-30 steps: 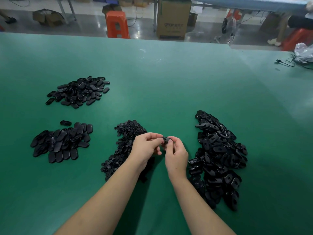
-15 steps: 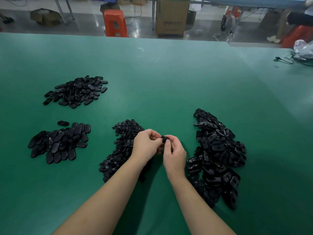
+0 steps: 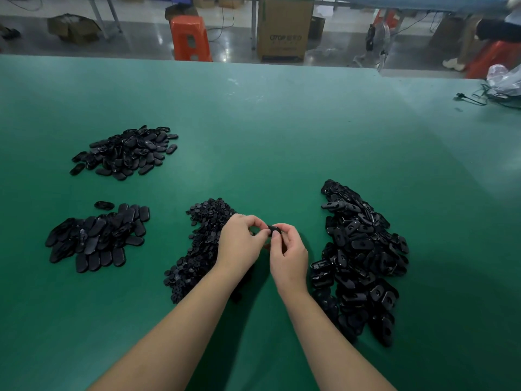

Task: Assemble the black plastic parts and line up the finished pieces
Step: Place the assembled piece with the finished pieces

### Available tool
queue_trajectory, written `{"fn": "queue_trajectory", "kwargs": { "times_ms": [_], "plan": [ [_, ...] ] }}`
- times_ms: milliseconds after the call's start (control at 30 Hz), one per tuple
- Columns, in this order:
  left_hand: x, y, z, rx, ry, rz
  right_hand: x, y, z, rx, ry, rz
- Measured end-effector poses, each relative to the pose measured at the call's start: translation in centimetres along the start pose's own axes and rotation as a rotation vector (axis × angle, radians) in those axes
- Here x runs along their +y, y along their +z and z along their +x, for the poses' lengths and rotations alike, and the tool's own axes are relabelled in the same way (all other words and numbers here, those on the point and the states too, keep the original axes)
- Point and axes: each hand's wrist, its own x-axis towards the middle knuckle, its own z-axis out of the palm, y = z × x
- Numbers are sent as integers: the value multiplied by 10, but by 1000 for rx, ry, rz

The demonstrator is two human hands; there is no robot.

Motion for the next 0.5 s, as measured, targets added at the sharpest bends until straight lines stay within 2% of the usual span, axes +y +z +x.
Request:
{"fn": "queue_trajectory", "kwargs": {
  "times_ms": [100, 167, 333, 500],
  "plan": [
    [0, 4, -4, 59, 84, 42, -1, 0, 0, -9, -10, 8],
    [0, 5, -3, 59, 64, 0, -1, 0, 0, -5, -23, 9],
    [-4, 1, 8, -118, -66, -189, 0, -1, 0, -7, -51, -15],
    [-6, -3, 8, -200, -171, -445, 1, 0, 0, -16, -37, -15]
  ]
}}
